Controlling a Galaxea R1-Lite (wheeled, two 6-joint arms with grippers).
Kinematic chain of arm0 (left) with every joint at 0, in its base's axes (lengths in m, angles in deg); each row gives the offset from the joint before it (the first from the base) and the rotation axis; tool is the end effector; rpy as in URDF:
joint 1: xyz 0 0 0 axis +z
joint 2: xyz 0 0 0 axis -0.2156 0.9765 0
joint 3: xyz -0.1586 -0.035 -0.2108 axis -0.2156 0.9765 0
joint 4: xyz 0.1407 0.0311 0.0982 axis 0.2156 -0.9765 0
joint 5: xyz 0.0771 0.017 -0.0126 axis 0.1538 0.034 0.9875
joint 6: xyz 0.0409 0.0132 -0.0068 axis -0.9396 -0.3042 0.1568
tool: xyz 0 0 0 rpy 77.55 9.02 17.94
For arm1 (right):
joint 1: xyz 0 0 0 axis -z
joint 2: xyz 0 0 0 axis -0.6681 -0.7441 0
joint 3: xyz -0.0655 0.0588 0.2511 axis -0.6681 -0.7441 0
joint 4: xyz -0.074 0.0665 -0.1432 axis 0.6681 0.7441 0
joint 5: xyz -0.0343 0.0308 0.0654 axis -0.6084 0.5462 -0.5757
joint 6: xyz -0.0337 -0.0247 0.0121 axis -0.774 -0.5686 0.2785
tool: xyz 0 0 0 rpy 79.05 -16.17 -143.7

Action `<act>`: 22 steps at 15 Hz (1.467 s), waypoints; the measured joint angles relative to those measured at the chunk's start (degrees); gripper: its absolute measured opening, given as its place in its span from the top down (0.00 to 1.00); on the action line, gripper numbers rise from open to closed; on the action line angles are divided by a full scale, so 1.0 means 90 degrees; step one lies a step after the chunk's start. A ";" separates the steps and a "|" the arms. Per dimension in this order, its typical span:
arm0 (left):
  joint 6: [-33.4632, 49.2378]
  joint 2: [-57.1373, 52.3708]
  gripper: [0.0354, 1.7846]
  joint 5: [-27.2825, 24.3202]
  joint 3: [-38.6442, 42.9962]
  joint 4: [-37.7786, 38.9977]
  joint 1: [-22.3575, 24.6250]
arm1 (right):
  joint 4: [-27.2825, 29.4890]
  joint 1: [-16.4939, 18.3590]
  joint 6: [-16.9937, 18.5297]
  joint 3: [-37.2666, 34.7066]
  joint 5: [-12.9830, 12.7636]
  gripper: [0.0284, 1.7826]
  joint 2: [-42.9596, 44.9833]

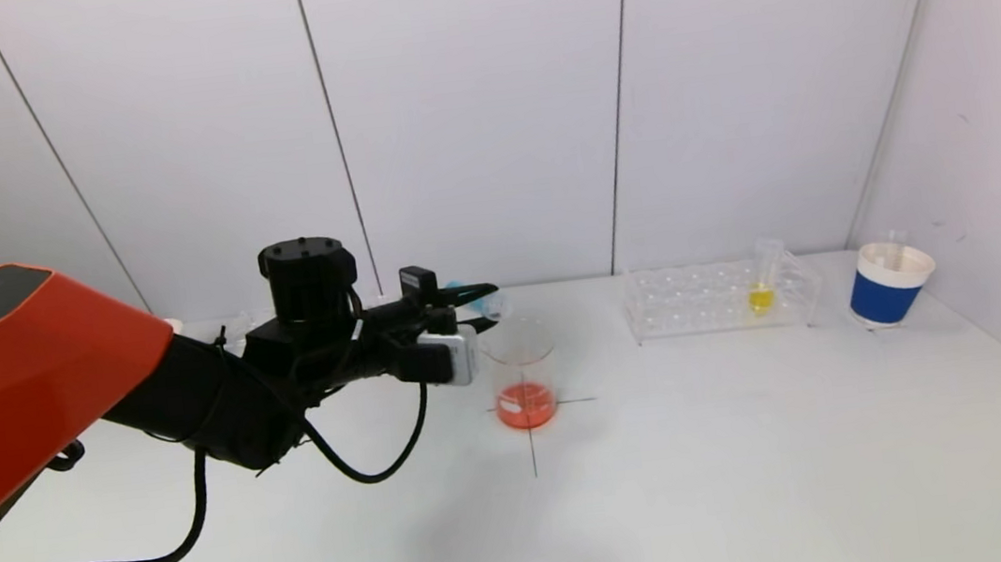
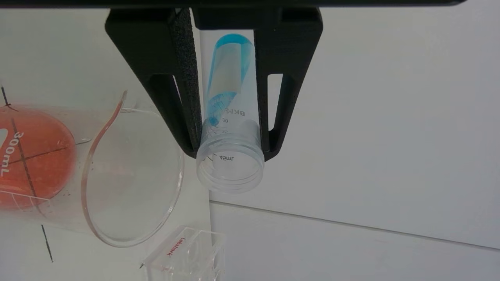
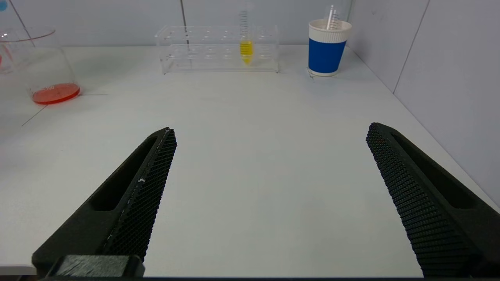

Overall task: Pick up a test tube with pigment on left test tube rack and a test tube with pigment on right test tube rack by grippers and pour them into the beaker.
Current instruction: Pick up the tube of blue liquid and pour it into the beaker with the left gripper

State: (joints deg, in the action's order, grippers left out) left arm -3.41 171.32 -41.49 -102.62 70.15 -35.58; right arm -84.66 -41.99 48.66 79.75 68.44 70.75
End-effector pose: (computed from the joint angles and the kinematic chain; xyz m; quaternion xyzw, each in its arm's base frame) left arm 0.3455 -0.1754 0.1191 0.5525 -0.2666 -0.4197 0.6690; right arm 0.0145 -0.0012 0.0761 0.0077 -0.0028 -0.0137 0.9999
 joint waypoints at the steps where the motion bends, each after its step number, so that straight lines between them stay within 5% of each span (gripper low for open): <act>1: -0.0056 0.0000 0.78 0.0024 -0.0028 -0.0083 0.0000 | 0.0003 0.0000 0.0000 0.0000 0.0000 0.01 0.0000; 22: -0.1636 -0.0226 0.78 0.0425 -0.0420 -0.1302 -0.0046 | 0.0000 0.0000 0.0003 0.0000 0.0000 0.01 0.0000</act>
State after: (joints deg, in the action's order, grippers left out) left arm -18.13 169.28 -37.66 -106.40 58.44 -35.99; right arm -84.66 -41.99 48.68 79.75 68.44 70.75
